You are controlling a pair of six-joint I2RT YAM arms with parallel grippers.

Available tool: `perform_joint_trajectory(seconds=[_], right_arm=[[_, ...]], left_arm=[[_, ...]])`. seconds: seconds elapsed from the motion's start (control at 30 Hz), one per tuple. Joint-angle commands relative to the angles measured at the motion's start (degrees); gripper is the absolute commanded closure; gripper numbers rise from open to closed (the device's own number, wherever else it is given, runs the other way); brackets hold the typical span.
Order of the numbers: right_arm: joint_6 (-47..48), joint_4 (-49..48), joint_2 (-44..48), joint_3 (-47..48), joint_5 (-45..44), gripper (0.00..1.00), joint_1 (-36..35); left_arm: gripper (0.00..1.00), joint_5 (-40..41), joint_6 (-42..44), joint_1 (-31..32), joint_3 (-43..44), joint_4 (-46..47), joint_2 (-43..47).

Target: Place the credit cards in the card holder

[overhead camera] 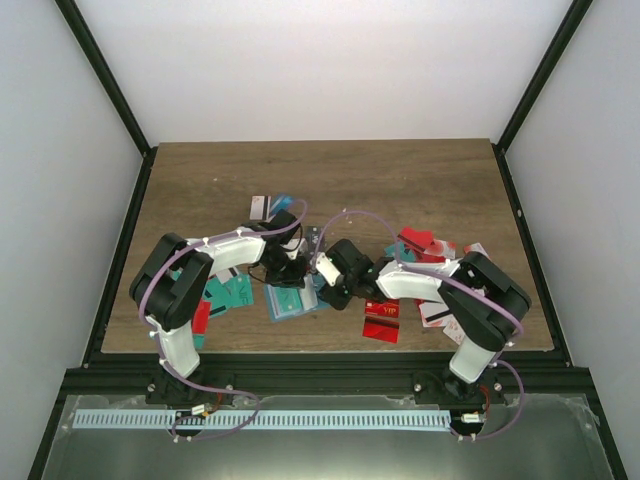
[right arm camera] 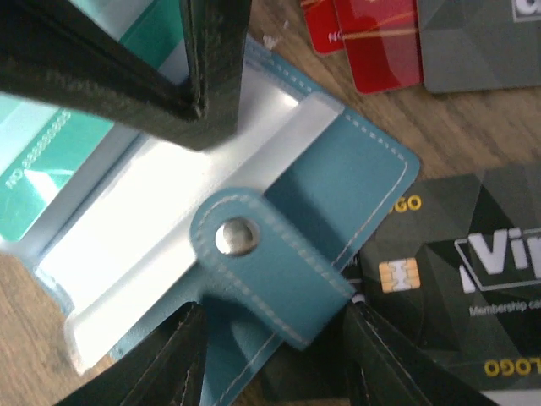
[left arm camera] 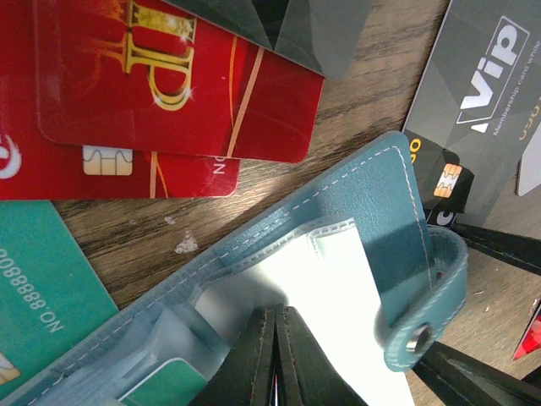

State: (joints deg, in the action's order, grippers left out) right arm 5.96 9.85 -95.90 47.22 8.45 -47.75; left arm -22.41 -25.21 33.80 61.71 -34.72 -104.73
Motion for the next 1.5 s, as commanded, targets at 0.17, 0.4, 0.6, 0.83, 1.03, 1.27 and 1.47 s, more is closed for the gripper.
perform_joint_trajectory(seconds=[0.17, 0.4, 0.6, 0.83, 1.03, 1.27, 1.47], right_arm=[[-0.25, -4.0, -4.6, 3.74, -4.7, 0.54, -0.77], [-0.75, -4.66, -4.69, 4.89, -8.69, 0.57, -0.77], [-1.68, -5.88, -2.89, 4.8, -11.45, 0.56, -0.77], [-1.34, -8.99, -3.02, 4.93, -8.7, 0.54, -0.77], [-0.64, -10.98, -4.12, 5.31, -8.65, 0.52, -0.76], [-0.83, -11.5, -4.21, 5.35, -9.85, 0.59, -0.77], [-0.78, -10.73, -4.21, 6.11, -9.93, 0.82, -0.72]], left_arm=[[0.96, -0.7, 1.65, 0.39, -0.63, 0.21, -0.48], [0.96, -0.61, 2.16, 0.39, -0.74, -0.04, -0.58], [0.96, -0.83, 2.25, 0.39, -0.63, 0.0, -0.92], [0.96, -1.06, 3.01, 0.38, -0.58, -0.34, -1.39], [0.96, -1.14, 3.28, 0.4, 0.14, -0.8, -1.72], [0.96, -0.75, 3.51, 0.39, 0.97, -1.69, -1.82], [0.96, -0.45, 3.35, 0.39, 0.82, -1.64, -1.75]])
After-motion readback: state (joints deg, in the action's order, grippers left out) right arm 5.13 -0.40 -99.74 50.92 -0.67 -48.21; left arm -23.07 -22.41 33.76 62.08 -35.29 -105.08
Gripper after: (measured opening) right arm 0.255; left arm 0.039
